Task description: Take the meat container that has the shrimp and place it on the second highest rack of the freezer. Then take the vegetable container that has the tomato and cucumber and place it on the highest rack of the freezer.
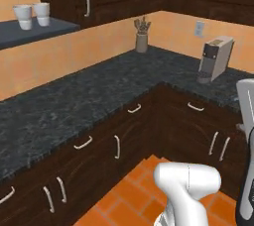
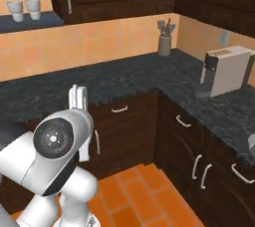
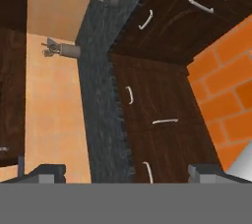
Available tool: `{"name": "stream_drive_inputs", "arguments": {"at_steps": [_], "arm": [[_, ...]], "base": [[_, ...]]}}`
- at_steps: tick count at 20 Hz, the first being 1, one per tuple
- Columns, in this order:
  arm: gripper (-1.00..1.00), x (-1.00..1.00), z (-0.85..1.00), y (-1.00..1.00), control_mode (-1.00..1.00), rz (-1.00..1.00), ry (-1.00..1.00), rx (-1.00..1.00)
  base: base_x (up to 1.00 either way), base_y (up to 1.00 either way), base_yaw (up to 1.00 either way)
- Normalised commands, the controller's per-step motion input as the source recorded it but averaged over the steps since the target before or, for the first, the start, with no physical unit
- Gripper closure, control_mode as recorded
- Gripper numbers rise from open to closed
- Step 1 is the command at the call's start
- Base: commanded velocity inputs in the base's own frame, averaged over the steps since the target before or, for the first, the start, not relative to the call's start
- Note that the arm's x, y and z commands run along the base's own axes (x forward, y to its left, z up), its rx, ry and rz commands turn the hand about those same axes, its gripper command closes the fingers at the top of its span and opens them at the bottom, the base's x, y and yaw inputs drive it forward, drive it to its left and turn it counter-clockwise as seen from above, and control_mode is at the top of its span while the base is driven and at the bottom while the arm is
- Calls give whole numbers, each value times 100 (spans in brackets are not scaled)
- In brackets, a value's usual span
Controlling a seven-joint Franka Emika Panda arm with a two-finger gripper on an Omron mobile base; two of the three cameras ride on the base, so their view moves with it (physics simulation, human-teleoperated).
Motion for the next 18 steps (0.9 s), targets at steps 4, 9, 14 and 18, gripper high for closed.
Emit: {"name": "stream_drive_inputs", "arguments": {"at_steps": [4,9,14,18], "arm": [[-100,0,0,0,100,0,0,0],[-100,0,0,0,100,0,0,0],[-100,0,0,0,100,0,0,0],[-100,0,0,0,100,0,0,0]], "base": [[64,0,-64],[36,-21,-51],[32,-12,-47],[69,-6,-40]]}}
